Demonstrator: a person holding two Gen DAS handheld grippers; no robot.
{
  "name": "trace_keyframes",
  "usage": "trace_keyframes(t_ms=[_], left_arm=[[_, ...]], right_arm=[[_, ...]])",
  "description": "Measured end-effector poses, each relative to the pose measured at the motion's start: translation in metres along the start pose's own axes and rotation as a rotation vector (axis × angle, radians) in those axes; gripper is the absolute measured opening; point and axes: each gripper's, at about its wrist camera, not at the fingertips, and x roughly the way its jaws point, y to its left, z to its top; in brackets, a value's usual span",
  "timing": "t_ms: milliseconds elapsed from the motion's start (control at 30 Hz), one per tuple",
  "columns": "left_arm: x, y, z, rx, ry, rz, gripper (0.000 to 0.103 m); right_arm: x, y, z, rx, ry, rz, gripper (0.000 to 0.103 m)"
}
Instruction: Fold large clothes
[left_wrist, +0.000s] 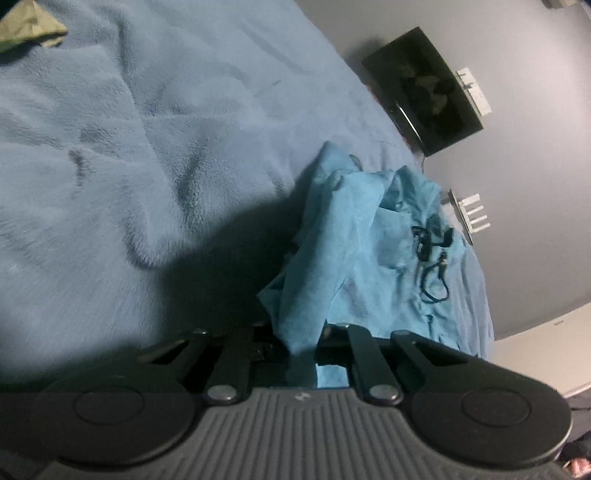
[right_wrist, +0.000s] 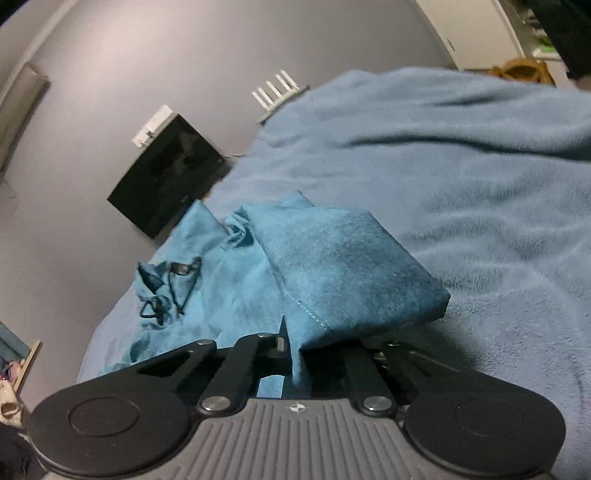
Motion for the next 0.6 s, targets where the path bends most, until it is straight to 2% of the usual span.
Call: trace_keyframes(t_ms=[200,300,400,433,467,500,533,567,600], left_arm=[[-0.040,-0.016,-0.015,0.062,0.052,0.004,0.004],[-0.060,-0.026,-0.030,0.134,0.067,0.024,0.004],[-0.069,-0.029,-0.044,0.206,0.091,0.081,0.008],[-0.069,-0.032,-0.046,0.228,0.088,0.099,0.009],[-0.070,-0.034,-0.047,0.247,0.075,0.119,0.018],[-0.072,-0.035,-0.048,0.258,0.059,0.149,0.030],[-0.075,-0.038,-0.048,0.268,0.030,0.195,0.037],[-0.078,-0.040,-0.047,0.274,-0.015,0.231,0.056],[-0.083,-0.041,-0.047,0.275,-0.064,0.252,0.070]], right_arm=[[-0.034,-0.013,0.013,0.086,0.005,0.011,0.006],[-0.053,-0.024,0.021,0.133,0.003,0.028,0.006],[-0.062,-0.036,0.030,0.142,-0.010,0.007,0.008],[-0.060,-0.038,0.032,0.136,-0.006,-0.017,0.012],[-0.057,-0.040,0.036,0.129,0.001,-0.044,0.022],[-0.055,-0.040,0.036,0.123,0.011,-0.075,0.026],[-0.050,-0.040,0.038,0.122,0.016,-0.107,0.043],[-0.050,-0.040,0.039,0.117,0.012,-0.136,0.063],[-0.051,-0.041,0.039,0.113,-0.001,-0.155,0.071]])
